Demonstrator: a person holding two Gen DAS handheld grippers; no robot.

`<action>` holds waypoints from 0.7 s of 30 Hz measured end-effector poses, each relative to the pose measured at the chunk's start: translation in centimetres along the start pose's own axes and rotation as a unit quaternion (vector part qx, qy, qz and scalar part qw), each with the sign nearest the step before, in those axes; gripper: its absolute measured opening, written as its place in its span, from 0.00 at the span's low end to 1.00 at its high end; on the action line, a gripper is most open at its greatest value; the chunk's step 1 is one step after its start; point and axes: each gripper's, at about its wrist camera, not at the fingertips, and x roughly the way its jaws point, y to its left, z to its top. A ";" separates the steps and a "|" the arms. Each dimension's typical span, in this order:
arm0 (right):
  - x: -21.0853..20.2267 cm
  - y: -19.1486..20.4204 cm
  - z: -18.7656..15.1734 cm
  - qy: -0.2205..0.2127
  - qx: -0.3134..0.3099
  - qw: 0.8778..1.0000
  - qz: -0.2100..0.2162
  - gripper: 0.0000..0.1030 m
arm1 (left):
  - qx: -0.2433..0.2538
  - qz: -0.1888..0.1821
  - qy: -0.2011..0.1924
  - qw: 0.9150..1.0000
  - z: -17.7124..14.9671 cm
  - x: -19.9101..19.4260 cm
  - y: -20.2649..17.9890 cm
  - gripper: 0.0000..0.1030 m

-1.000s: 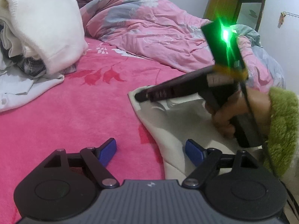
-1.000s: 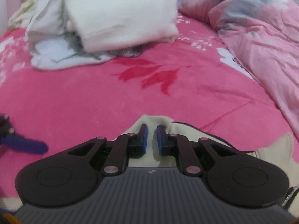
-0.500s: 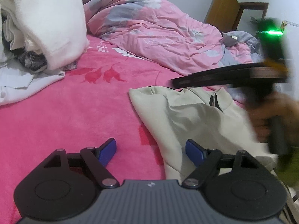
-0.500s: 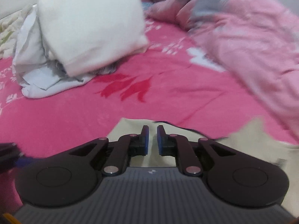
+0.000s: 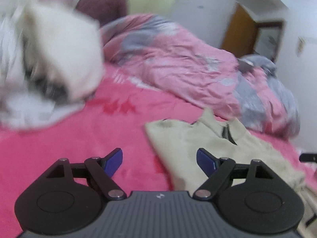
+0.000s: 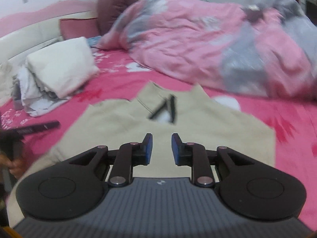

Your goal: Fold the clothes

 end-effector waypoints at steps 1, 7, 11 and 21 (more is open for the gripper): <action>-0.1 -0.5 -0.8 0.001 -0.003 1.000 -0.009 0.19 | 0.023 0.009 0.000 1.000 0.0 -0.2 -0.8 0.80; 1.2 -2.4 -5.5 0.015 -0.050 0.998 -0.039 0.32 | 0.146 0.059 0.005 0.988 -0.5 -0.9 -5.2 0.80; 1.8 -4.7 -7.1 0.033 -0.005 0.999 -0.016 0.33 | 0.141 0.059 0.017 0.988 0.4 -1.9 -4.9 0.81; 1.1 -6.6 -7.5 -0.004 -0.039 0.998 -0.042 0.33 | 0.183 0.024 0.026 0.983 1.4 -0.1 -9.9 0.81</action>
